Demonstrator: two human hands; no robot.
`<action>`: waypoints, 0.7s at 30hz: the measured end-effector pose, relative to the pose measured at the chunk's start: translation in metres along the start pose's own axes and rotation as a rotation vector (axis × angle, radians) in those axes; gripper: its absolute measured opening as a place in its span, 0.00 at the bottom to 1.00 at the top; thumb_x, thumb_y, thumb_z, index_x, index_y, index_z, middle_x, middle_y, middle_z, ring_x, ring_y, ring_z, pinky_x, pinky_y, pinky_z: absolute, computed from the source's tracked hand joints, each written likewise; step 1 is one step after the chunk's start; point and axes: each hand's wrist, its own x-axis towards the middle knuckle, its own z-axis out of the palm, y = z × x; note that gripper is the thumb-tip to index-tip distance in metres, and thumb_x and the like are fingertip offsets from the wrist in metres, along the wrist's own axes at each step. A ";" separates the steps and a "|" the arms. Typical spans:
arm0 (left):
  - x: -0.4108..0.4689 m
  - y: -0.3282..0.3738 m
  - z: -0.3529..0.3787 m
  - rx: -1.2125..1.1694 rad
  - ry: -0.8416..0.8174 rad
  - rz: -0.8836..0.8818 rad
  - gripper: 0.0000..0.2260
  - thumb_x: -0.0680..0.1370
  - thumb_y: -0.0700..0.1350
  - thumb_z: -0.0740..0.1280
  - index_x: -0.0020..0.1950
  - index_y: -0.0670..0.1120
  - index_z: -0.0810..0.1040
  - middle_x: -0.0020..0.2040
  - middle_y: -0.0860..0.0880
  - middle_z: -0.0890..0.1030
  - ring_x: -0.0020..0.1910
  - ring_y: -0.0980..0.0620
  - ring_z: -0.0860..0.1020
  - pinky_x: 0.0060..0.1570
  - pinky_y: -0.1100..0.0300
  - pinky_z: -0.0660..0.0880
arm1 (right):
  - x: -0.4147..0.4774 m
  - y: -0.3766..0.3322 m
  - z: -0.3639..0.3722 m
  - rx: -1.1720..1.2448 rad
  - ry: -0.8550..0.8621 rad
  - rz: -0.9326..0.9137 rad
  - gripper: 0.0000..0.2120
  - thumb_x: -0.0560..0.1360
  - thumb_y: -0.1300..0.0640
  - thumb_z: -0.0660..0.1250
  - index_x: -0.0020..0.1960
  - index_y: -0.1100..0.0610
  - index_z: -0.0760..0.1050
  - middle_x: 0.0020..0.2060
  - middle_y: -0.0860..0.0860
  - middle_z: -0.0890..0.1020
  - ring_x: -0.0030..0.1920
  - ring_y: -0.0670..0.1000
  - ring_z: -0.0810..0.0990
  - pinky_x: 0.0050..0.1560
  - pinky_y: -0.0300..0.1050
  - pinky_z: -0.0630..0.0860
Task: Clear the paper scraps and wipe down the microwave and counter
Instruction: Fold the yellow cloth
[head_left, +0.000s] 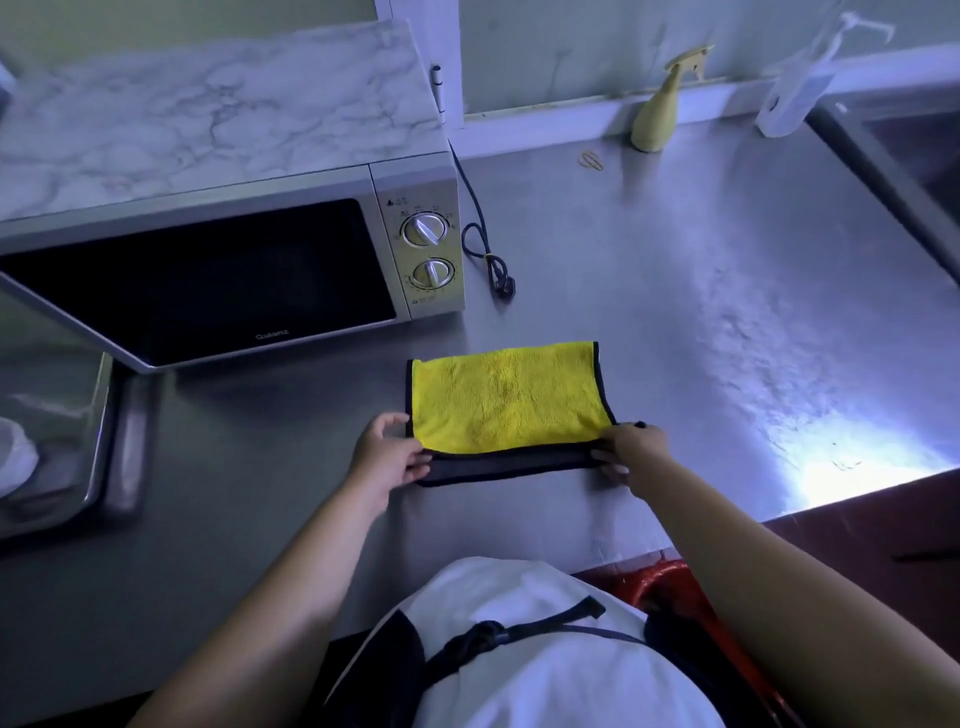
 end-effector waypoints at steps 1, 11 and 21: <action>0.002 -0.011 -0.001 0.003 0.030 -0.022 0.16 0.77 0.31 0.65 0.60 0.47 0.71 0.50 0.40 0.80 0.37 0.47 0.81 0.35 0.56 0.81 | 0.002 0.006 0.000 -0.009 0.013 0.000 0.07 0.78 0.64 0.64 0.44 0.57 0.68 0.40 0.59 0.80 0.31 0.54 0.79 0.32 0.42 0.71; 0.004 -0.014 -0.003 -0.067 0.079 -0.006 0.07 0.75 0.33 0.63 0.47 0.44 0.74 0.35 0.46 0.74 0.28 0.52 0.74 0.29 0.60 0.78 | 0.001 0.007 -0.009 0.120 0.086 -0.060 0.03 0.72 0.62 0.64 0.42 0.59 0.70 0.30 0.57 0.77 0.32 0.56 0.79 0.43 0.52 0.80; 0.006 -0.036 0.000 0.218 0.141 -0.023 0.07 0.72 0.38 0.65 0.47 0.43 0.71 0.36 0.46 0.73 0.28 0.50 0.72 0.27 0.60 0.74 | 0.018 0.029 -0.015 -0.136 0.102 -0.111 0.08 0.70 0.60 0.68 0.36 0.59 0.69 0.28 0.56 0.73 0.27 0.55 0.74 0.34 0.47 0.75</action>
